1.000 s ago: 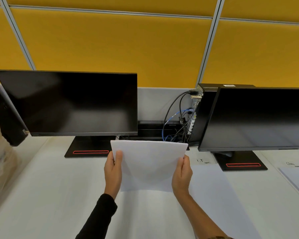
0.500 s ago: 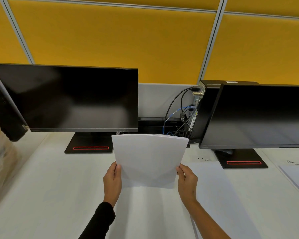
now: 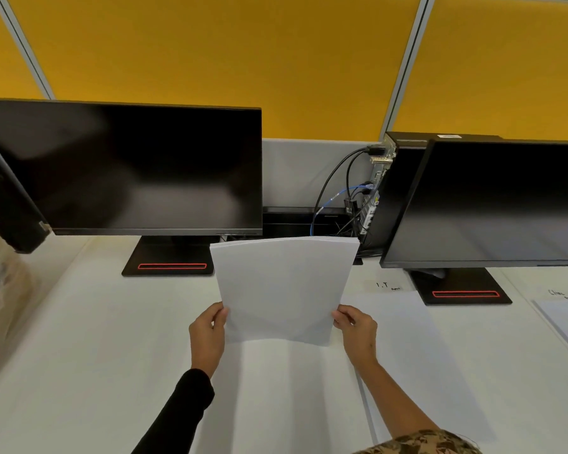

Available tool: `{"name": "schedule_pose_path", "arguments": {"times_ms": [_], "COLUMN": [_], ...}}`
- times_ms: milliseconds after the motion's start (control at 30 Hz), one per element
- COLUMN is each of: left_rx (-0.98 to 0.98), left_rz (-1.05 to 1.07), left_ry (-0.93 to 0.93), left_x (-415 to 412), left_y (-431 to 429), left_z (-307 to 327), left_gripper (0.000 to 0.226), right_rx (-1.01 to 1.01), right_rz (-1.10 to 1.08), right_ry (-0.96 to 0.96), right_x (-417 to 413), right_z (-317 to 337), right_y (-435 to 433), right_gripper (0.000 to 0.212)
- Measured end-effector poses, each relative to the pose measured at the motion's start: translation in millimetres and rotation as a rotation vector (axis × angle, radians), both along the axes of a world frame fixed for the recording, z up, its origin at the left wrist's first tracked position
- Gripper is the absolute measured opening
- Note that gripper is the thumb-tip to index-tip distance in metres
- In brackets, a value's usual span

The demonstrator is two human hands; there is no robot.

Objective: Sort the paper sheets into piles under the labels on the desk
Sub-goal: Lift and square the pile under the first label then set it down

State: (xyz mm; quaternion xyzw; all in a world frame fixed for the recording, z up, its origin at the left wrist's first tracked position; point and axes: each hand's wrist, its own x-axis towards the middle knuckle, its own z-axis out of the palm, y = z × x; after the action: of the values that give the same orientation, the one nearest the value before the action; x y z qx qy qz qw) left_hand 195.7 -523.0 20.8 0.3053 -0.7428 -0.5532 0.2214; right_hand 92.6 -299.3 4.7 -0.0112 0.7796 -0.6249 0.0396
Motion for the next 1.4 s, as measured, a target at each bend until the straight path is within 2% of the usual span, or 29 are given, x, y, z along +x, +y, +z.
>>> {"name": "schedule_pose_path", "arguments": {"times_ms": [167,333,433,500,633,700,933,1033,1167,1400], "left_rx": [-0.109,-0.047,0.039,0.058,0.093,0.108,0.158,0.170,0.172,0.136], "left_rz": [-0.146,-0.237,-0.257,-0.264,-0.282,-0.297,-0.278,-0.240,-0.186,-0.180], "left_ry": [-0.165,-0.392,-0.491,-0.552,-0.653,-0.696,-0.746,-0.736,-0.715,-0.725], "left_x": [-5,-9,-6,-2,4,8,21,20,20,22], "left_y": [-19,-20,-14,-11,-4,0,10,13,17,19], "left_z": [-8,-14,-20,-26,-33,-36,-47,-47,-42,-45], "left_gripper": [0.019,0.027,0.034,0.039,0.038,0.037,0.036,0.035,0.031,0.026], "right_rx": [0.114,0.286,0.356,0.388,0.500,0.553,0.559,0.602,0.701,0.714], "right_rz": [0.010,0.076,0.088,0.092,0.115,0.118,0.089,0.082,0.113,0.077], "right_ry": [-0.049,-0.164,-0.242,-0.308,-0.365,-0.389,-0.489,-0.461,-0.443,-0.415], "right_x": [-9,-6,-1,3,10,14,28,27,26,31], "right_z": [3,-6,-16,-24,-35,-40,-49,-45,-40,-41], "right_y": [7,18,23,26,30,32,40,37,30,27], "right_gripper": [0.017,0.033,0.011,0.005,0.035,0.040,0.030,0.036,0.025,0.033]}}
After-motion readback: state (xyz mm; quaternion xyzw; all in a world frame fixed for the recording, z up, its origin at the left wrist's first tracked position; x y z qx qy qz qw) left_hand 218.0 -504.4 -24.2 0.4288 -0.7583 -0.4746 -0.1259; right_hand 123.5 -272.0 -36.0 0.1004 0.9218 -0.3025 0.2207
